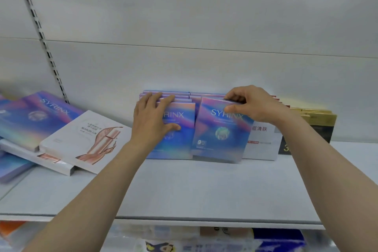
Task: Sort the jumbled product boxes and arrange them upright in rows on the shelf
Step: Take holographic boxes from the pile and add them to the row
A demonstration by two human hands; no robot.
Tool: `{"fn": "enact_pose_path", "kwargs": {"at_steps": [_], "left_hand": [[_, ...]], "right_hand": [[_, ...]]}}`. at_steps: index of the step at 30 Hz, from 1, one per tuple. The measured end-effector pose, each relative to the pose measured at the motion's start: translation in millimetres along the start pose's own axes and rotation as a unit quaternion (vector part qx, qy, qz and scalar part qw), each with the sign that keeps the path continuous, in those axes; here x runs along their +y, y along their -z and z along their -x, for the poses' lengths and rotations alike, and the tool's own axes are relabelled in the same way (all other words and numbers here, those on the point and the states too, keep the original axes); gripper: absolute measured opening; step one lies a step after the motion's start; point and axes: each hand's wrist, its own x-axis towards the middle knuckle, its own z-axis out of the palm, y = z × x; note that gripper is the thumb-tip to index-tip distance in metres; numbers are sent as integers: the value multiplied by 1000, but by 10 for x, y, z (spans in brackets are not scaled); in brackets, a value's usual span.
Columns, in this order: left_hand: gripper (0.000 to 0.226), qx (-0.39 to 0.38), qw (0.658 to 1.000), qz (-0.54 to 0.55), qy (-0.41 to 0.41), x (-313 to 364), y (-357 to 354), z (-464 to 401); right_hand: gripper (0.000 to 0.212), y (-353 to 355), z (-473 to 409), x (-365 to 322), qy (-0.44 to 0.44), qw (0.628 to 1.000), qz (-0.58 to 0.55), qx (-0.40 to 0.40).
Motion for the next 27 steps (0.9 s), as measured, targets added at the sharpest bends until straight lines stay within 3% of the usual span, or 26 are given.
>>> {"fn": "enact_pose_path", "kwargs": {"at_steps": [19,27], "left_hand": [[93,25,999,-6,-19,-202,0,-26],[91,24,999,-2,-30,-254,8,-41]], "right_hand": [[30,-404,-289,-27,59,992,96,52],[28,-513,-244,21,34,992,90,75]]}}
